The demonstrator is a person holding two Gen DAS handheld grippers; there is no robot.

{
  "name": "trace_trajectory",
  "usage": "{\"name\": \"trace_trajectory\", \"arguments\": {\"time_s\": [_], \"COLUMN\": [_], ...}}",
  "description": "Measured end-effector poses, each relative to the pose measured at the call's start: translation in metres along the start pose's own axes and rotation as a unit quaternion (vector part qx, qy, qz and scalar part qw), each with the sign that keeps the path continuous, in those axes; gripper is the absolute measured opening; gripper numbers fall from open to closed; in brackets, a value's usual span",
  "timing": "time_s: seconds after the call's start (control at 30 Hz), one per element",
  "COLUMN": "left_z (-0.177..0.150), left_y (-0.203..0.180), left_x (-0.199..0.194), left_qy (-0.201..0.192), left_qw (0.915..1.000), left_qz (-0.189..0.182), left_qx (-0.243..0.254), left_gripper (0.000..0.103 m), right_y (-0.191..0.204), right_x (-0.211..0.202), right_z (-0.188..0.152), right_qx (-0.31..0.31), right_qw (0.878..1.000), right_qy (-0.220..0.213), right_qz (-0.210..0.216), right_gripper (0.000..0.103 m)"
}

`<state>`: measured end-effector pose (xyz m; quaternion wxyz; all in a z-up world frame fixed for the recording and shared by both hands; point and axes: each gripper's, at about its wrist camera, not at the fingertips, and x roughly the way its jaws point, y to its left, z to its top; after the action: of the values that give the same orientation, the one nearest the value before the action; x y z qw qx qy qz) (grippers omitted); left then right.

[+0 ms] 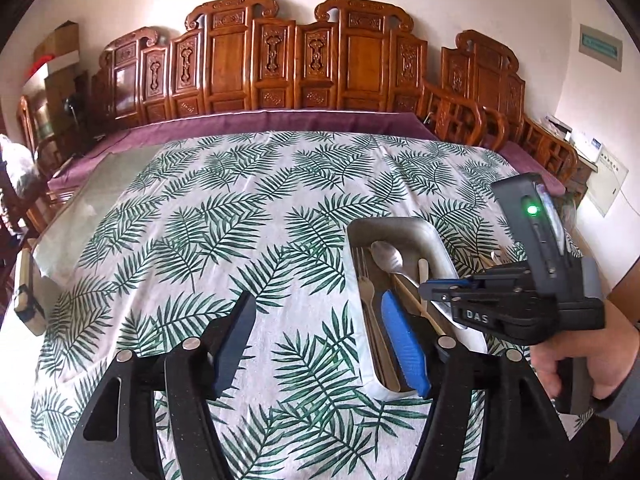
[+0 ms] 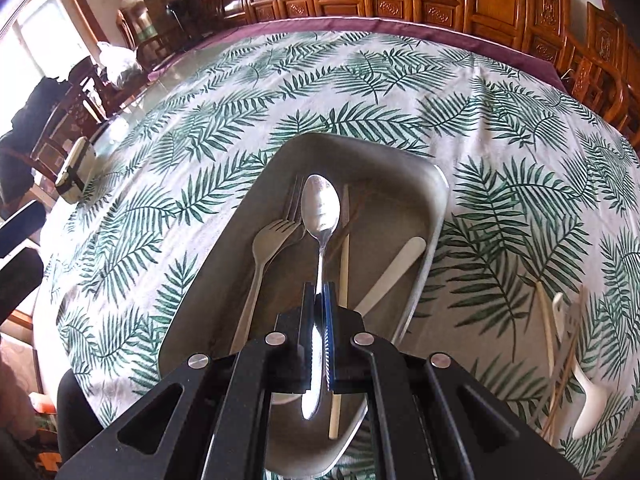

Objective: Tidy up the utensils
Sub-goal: 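Lower the metal spoon into the tray with the right gripper and release, then grasp a wooden chopstick from the pile with the right gripper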

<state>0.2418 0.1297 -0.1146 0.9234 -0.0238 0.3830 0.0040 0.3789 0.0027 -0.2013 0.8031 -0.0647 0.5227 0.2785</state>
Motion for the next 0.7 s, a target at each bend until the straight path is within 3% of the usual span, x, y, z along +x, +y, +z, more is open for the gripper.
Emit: {"name": "trace_trajectory", "arguments": {"time_s": [0.3,0.7], "left_z": [-0.003,-0.003], "left_y": [0.011,0.001], "left_x": [0.000,-0.004], "left_qy": [0.004,0.002], "left_qw": [0.9999,1.0000], "left_qz": [0.008,0.009], "left_qx": [-0.005,0.000], "left_gripper": [0.070,0.070], "right_y": [0.009,0.021], "right_x": [0.018,-0.004], "right_z": [0.005,0.006], "right_qx": [-0.008,-0.021], "right_qw": [1.000,0.999], "right_qy": [0.015,-0.009], "right_qz": [-0.004,0.026], "right_gripper": [0.006,0.006]}}
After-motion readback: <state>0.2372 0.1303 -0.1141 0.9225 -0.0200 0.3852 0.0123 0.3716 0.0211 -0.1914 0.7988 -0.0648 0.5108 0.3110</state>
